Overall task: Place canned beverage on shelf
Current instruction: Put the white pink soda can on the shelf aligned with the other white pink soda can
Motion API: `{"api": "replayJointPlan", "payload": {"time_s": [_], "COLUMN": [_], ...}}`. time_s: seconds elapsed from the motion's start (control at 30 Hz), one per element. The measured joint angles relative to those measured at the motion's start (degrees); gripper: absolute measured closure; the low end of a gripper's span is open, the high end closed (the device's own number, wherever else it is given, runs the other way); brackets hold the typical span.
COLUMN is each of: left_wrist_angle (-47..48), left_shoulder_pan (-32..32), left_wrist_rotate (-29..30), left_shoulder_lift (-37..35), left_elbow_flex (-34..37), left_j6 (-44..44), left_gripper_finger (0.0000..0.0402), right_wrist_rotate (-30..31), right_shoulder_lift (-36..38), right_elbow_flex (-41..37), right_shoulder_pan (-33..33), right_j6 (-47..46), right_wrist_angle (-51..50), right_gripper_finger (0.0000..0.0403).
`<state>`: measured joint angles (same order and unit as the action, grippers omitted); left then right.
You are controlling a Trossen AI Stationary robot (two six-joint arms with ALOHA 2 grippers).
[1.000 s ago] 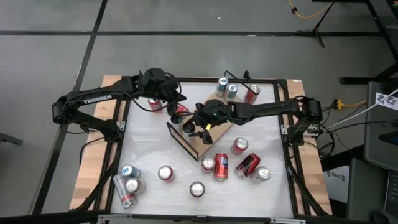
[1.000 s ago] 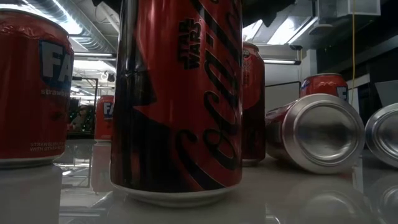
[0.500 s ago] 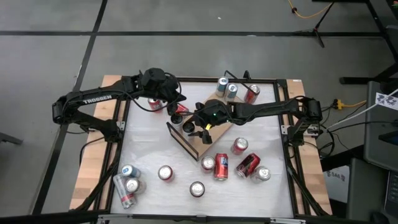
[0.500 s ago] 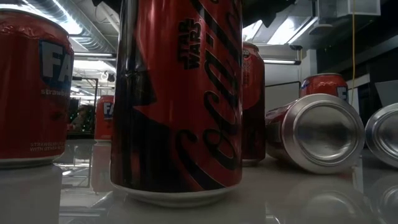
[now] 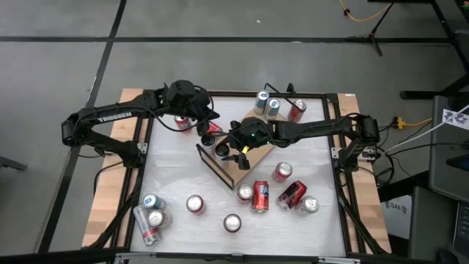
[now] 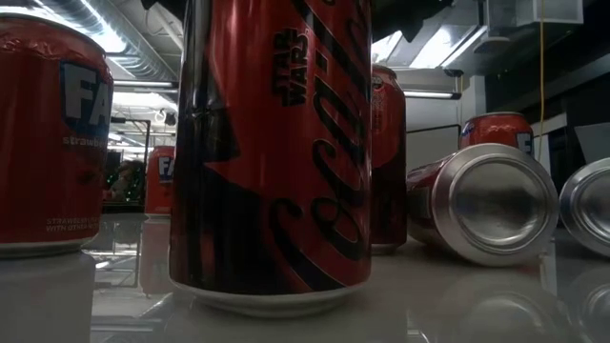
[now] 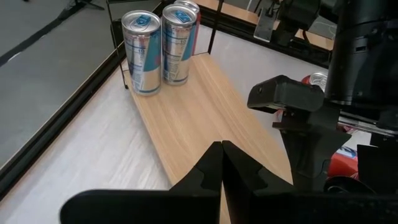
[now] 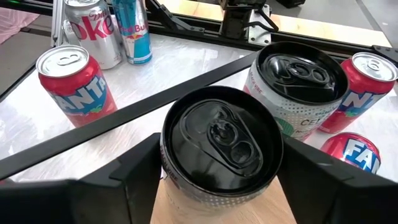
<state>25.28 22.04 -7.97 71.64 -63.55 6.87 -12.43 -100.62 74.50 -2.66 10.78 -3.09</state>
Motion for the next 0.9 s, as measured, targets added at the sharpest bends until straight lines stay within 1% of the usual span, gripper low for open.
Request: {"api": "replayJointPlan", "payload": {"time_s": [0.23,0.37,0.47,0.67,0.77,0.83,0.9], "left_wrist_angle": [0.0,0.0,0.0,0.2,1.0,3.0,6.7], "left_shoulder_pan": [0.0,0.0,0.0,0.0,0.0,-0.6,-1.8], "left_wrist_rotate": [0.0,0.0,0.0,-0.3,-1.2,-2.0,-1.5], "left_shoulder_lift": [0.0,0.0,0.0,-0.8,-3.2,-5.3,-7.5], "left_elbow_flex": [0.0,0.0,0.0,0.0,0.0,0.0,0.0], "left_j6": [0.0,0.0,0.1,0.0,0.4,0.8,3.1], "left_gripper_finger": [0.0401,0.0401,0.0401,0.0401,0.0401,0.0402,0.0401], "right_wrist_rotate": [-0.1,-0.1,0.0,0.0,2.5,5.0,7.6], "right_shoulder_lift": [0.0,0.0,0.0,0.5,2.2,4.0,5.7], "right_elbow_flex": [0.0,0.0,0.0,0.0,0.0,0.0,0.0], "right_shoulder_pan": [0.0,0.0,0.0,0.0,0.0,0.0,0.0], "right_j6": [0.0,0.0,0.0,0.0,0.1,0.1,0.1], "right_wrist_angle": [0.6,0.4,0.2,-0.7,-3.2,-5.3,-7.6], "right_gripper_finger": [0.0085,0.0066,0.0060,0.0061,0.0060,0.0060,0.0061]}}
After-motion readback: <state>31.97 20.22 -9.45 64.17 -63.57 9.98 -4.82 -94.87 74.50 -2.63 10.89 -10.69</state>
